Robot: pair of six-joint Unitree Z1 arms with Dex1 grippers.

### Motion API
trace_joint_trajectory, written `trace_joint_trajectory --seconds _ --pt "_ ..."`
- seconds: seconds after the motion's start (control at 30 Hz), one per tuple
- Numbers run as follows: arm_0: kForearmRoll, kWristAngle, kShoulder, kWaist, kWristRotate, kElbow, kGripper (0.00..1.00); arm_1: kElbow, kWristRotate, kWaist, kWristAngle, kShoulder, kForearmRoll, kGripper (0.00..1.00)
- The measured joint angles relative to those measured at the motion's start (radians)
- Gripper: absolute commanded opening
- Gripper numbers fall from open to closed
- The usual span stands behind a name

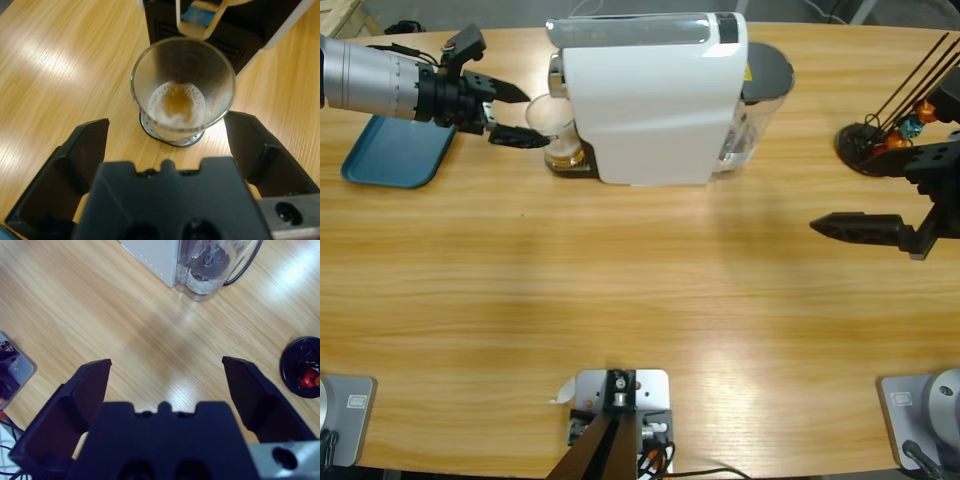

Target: Pour coffee

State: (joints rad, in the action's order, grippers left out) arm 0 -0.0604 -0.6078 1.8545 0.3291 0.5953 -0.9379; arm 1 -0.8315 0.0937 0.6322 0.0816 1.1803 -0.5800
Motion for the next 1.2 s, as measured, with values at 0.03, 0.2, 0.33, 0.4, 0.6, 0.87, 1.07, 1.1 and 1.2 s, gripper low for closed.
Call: trace_joint_trajectory --seconds 0.03,0.2,0.33,0.4,0.6,0.87,1.07,1.1,1.2 --pt "0.0 0.0 0.002 0.004 0.002 -0.004 1.0 0.0 0.0 0.001 0.0 0.004 0.003 1.0" --pt "0.0 -0.001 0.012 0.023 0.011 -0.022 1.0 0.0 0.0 0.001 0.0 0.013 0.005 1.0" --pt "0.0 -0.001 0.025 0.03 0.012 -0.029 0.996 0.0 0.0 0.001 0.003 0.013 0.009 1.0" --pt "0.0 -0.001 0.033 0.033 0.012 -0.035 0.996 0.0 0.0 0.002 0.003 0.013 0.01 1.0" --pt "0.0 -0.001 0.044 0.05 0.012 -0.048 0.991 0.0 0.0 0.003 0.004 0.013 0.01 1.0" --pt "0.001 -0.001 0.044 0.07 0.012 -0.07 0.982 0.0 0.0 0.004 0.007 0.013 0.011 1.0" --pt "0.002 -0.001 0.055 0.07 -0.003 -0.071 0.842 0.0 0.0 0.005 0.011 0.013 0.011 1.0" --pt "0.002 -0.001 0.055 0.07 -0.004 -0.071 0.754 0.0 0.0 0.005 0.011 0.013 0.011 1.0" --pt "0.002 -0.001 0.058 0.07 -0.005 -0.071 0.362 0.0 0.0 0.005 0.012 0.014 0.012 1.0"
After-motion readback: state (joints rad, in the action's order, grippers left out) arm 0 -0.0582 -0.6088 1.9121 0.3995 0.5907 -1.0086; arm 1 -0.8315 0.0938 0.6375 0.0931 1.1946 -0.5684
